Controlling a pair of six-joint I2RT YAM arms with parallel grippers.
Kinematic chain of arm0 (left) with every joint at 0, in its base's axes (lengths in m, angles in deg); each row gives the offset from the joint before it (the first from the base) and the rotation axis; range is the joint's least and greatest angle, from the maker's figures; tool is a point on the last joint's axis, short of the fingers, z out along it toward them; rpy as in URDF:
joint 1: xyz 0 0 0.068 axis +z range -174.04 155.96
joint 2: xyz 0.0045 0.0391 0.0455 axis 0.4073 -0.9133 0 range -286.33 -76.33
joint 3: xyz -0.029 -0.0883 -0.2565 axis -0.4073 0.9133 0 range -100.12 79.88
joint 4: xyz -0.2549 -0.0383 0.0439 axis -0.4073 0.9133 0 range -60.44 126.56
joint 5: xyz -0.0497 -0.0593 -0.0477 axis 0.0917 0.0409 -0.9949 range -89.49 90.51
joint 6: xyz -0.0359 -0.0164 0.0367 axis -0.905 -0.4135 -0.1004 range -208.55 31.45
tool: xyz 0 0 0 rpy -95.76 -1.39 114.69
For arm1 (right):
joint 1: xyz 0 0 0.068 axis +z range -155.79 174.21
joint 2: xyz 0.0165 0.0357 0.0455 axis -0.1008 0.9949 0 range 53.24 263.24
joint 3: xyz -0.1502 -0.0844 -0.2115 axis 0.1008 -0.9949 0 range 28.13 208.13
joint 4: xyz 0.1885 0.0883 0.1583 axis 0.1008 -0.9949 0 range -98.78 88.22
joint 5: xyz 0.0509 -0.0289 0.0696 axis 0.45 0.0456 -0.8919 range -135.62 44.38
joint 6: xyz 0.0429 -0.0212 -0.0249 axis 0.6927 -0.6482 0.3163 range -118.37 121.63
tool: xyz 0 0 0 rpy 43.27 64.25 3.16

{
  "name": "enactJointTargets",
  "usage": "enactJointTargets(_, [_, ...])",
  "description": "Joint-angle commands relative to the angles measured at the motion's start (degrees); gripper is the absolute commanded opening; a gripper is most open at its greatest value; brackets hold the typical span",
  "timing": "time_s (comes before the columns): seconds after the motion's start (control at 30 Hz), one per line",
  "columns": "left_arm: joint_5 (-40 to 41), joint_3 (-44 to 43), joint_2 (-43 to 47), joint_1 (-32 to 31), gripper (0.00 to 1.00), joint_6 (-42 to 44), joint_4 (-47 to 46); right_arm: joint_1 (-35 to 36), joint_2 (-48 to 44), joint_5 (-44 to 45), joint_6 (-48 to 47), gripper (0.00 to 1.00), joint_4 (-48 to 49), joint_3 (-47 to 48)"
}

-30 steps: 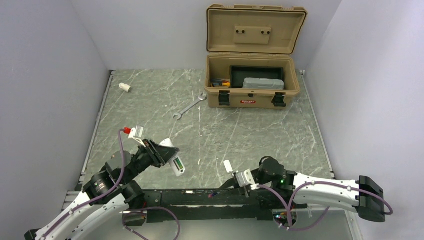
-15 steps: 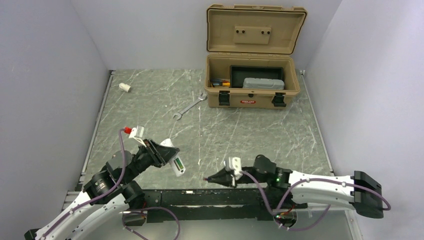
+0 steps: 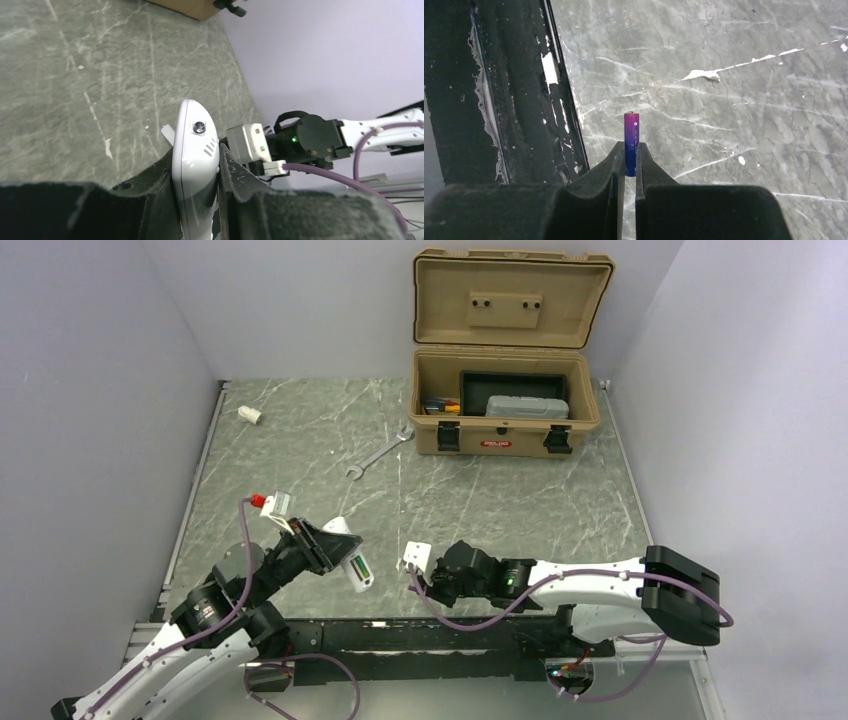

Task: Load the batteries into the remote control

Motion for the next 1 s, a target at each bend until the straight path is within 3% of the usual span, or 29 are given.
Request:
enactJointTargets(0.0, [-5.24, 2.83, 3.46, 0.15, 0.0, 2.63, -11.6, 0.33, -1.54, 0.45, -0.08, 0.0, 0.96, 1.47])
enactJointTargets(0.2, [-16.15, 9.24, 6.12, 0.08, 0.0, 4.98, -29.36, 0.35, -5.73, 2.92, 2.14, 0.0, 5.32, -1.91])
enactJointTargets(0.63, [-27.65, 12.83, 2.6, 0.14, 0.0, 6.14, -47.34, 0.3, -16.23, 13.03, 8.27, 0.0, 7.46, -6.72])
enactJointTargets(0.77, [-27.76, 12.57, 1.48, 0.13, 0.0, 6.24, -47.36, 0.29, -19.09, 15.81, 8.96, 0.0, 6.1, -7.01])
enactJointTargets(0.83, [-25.06, 12.08, 1.35, 0.12, 0.0, 5.85, -43.96, 0.38, -20.42, 20.84, 14.67, 0.0, 4.15, -5.46])
enactJointTargets(0.9, [-20.32, 10.93, 1.07, 0.15, 0.0, 5.02, -37.8, 0.3, -20.41, 27.92, 23.76, 0.0, -6.12, -0.1])
enactJointTargets(0.97, [-14.42, 10.25, 0.58, 0.12, 0.0, 3.24, -32.45, 0.22, -18.21, 32.29, 25.71, 0.0, -15.87, 6.23])
